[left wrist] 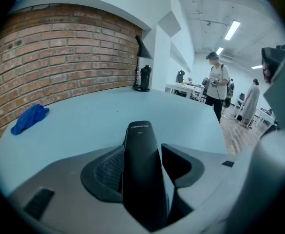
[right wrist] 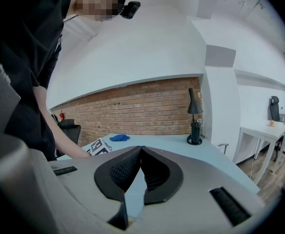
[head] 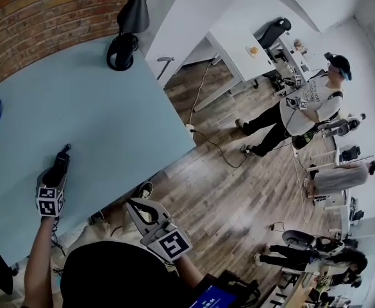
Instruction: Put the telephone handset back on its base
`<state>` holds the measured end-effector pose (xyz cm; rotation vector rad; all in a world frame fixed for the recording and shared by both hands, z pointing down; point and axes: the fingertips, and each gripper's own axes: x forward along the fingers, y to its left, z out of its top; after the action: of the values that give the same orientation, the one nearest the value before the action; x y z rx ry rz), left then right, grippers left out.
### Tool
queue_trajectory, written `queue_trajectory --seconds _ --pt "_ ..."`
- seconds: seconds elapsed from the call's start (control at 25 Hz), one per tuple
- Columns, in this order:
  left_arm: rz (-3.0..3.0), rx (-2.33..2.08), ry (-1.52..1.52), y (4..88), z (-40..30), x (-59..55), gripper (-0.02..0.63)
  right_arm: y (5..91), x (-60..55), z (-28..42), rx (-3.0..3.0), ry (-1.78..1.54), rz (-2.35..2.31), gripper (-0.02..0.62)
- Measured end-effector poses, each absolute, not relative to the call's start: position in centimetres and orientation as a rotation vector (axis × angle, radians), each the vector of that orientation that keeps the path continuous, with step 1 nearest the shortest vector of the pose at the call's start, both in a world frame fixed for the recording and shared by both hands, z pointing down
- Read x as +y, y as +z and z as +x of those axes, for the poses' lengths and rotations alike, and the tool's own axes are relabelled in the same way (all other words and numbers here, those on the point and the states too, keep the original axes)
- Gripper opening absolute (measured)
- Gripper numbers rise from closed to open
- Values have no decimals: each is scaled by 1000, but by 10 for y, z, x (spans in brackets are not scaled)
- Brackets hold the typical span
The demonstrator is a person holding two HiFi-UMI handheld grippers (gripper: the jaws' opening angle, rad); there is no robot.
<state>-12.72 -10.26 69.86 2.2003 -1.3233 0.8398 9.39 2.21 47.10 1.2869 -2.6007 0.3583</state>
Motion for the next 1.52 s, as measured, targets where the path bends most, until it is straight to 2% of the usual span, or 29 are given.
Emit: queue_trajectory --seconds 0.12,0.36,0.4,0.52,0.64,0.96,1.2,1.32,1.52 --pt "2293 -1244 929 694 -120 -91 322 483 7 90 -2653 393 1270 14" --pt "2462 -1255 812 639 -124 -69 320 483 -29 63 -2752 375 1188 14" --pt "2499 -1266 751 622 -125 -64 283 479 -34 55 -2768 354 1163 14" --pt "2601 -1333 534 563 -136 -46 103 461 -48 29 -2829 270 1085 14" --pt "2603 -1441 355 517 -160 -22 47 441 -56 -3 -2901 207 992 14" --pt "2542 -1746 175 430 -224 8 44 395 -59 -70 -3018 140 803 14" --pt "2654 -1882 34 354 -236 -3 44 344 -61 -96 -3088 -68 680 12" --pt "2664 -1879 -1 359 -224 -8 44 357 -55 -102 -3075 -63 646 12" --pt "2623 -1848 138 422 -190 -12 43 424 -39 -82 -3014 145 705 12"
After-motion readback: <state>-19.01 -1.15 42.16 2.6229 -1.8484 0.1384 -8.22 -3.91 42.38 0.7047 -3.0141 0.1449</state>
